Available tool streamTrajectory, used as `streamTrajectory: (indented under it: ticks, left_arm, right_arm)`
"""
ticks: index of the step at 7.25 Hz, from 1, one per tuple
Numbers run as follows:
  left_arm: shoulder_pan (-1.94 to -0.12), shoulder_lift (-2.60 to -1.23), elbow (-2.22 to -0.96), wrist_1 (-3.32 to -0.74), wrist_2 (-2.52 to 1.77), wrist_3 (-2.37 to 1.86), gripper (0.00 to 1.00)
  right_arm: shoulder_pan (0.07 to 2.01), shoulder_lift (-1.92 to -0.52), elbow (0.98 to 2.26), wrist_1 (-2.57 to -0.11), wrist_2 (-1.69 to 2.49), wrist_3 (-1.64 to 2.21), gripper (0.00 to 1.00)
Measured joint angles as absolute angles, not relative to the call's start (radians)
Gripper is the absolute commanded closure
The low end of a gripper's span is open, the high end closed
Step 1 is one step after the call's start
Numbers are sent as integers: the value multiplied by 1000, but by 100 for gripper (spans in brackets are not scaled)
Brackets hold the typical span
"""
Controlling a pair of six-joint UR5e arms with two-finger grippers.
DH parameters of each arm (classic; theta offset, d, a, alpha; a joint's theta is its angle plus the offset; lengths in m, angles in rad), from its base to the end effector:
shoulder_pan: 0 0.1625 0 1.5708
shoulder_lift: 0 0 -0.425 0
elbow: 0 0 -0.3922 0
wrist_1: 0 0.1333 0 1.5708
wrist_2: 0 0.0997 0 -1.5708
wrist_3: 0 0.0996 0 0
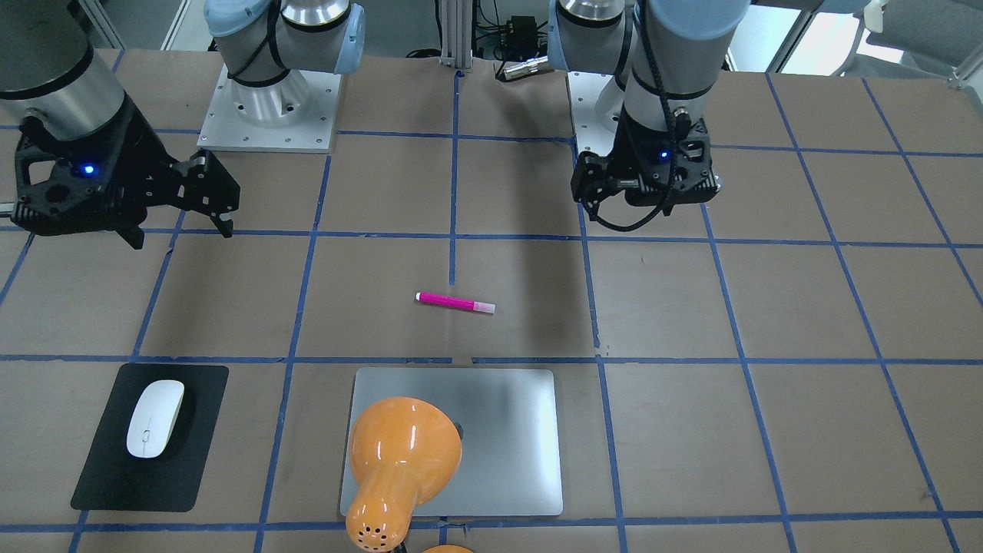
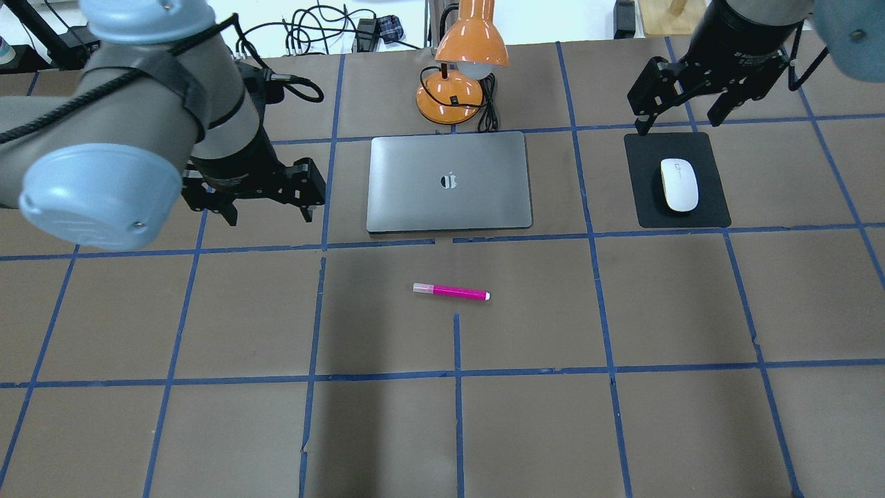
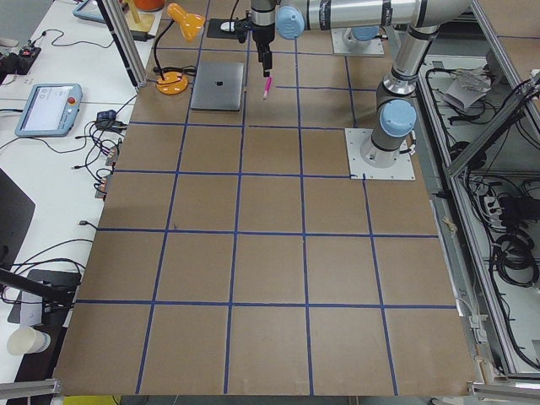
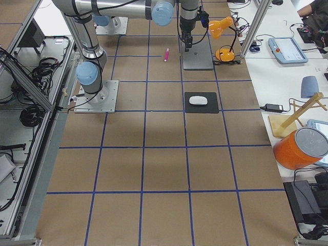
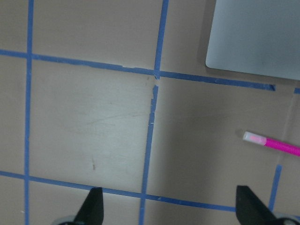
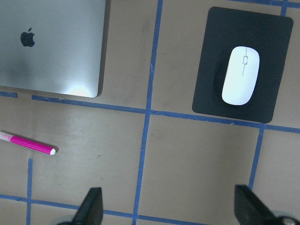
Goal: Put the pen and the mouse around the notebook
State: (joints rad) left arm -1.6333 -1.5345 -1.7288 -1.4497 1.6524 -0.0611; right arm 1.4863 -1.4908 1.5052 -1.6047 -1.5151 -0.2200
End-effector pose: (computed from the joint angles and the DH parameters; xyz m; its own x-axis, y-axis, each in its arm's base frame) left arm -0.1545 -0.4648 0.4403 -0.9967 0.0012 -0.0814 0.0016 1.0000 -0.0044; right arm 0.0938 -0.5376 0.4830 -0.9894 -0.1362 -0.0501 -0.1348 0.9904 -0.0312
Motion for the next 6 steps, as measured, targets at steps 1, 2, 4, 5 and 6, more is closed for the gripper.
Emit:
streamTrajectory:
  ticks: [1, 2, 4, 5, 6]
  left_arm:
    - [-1591, -1522, -1695, -1494, 1646, 27, 0]
    - [-1564, -1529, -1647, -1553, 1637, 63, 0]
    - [-1547, -1547, -1585, -1603, 1611, 79, 0]
    - [-1546, -1551, -1572, -1607, 1596, 76, 0]
    - [-1545, -1551, -1566, -1607, 1589, 68, 0]
  right_arm:
    - [1494, -1484, 1501, -1607, -1519, -215, 0]
    - [1498, -1485, 1501, -1606, -1522, -210, 0]
    - [1534, -1492, 1475, -1596, -1532, -160, 0]
    - [1560, -1483, 1455, -1588, -1557, -142, 0]
    - [1573, -1473, 1449, -1581, -1575, -136, 0]
